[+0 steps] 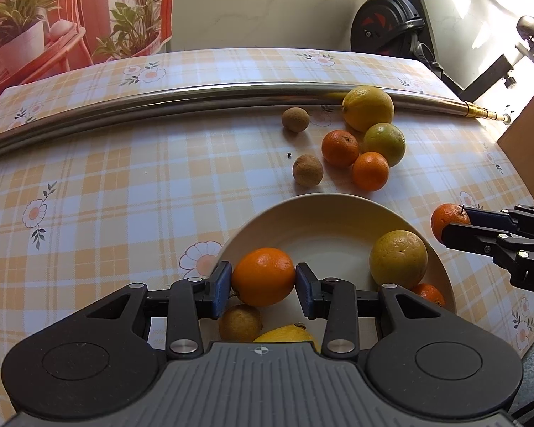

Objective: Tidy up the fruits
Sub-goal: 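Carry both mandarins over the white plate with both grippers, then lower both mandarins into the plate and open both grippers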

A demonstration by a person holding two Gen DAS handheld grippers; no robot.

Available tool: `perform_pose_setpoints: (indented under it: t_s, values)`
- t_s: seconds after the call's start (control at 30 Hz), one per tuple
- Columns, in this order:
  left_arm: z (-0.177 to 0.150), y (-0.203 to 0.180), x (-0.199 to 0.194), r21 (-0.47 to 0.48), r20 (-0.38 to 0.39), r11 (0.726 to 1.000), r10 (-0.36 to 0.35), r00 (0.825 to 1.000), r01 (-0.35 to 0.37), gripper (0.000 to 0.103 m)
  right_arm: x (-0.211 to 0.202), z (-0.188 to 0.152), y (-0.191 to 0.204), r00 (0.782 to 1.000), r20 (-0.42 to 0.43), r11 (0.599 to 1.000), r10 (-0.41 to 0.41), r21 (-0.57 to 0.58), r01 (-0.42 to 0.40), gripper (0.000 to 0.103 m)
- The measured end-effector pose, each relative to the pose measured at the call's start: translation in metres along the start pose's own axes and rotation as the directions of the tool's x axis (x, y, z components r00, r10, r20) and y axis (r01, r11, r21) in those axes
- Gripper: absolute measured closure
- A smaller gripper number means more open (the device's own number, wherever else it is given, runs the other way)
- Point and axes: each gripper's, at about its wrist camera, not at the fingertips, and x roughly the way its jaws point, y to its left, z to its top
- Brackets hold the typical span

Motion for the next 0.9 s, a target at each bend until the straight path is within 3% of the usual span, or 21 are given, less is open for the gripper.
perform_pose_setpoints:
  t_s: [0.37, 0.9]
  values:
    - [-0.004, 0.005, 0.000, -0.038, 0.006, 0.999, -0.021, 1.000, 0.021, 0.062, -0.001, 0.004, 0.006, 1.000, -0.005, 1.000, -0.009, -0.025, 0.009, 0.072]
    - [0.000, 0.011, -0.008, -0.101, 0.081, 0.992, -0.060, 0.995, 0.068, 0.060, 0.006, 0.011, 0.018, 1.000, -0.017, 0.998, -0.019, -0.058, 0.018, 0.072]
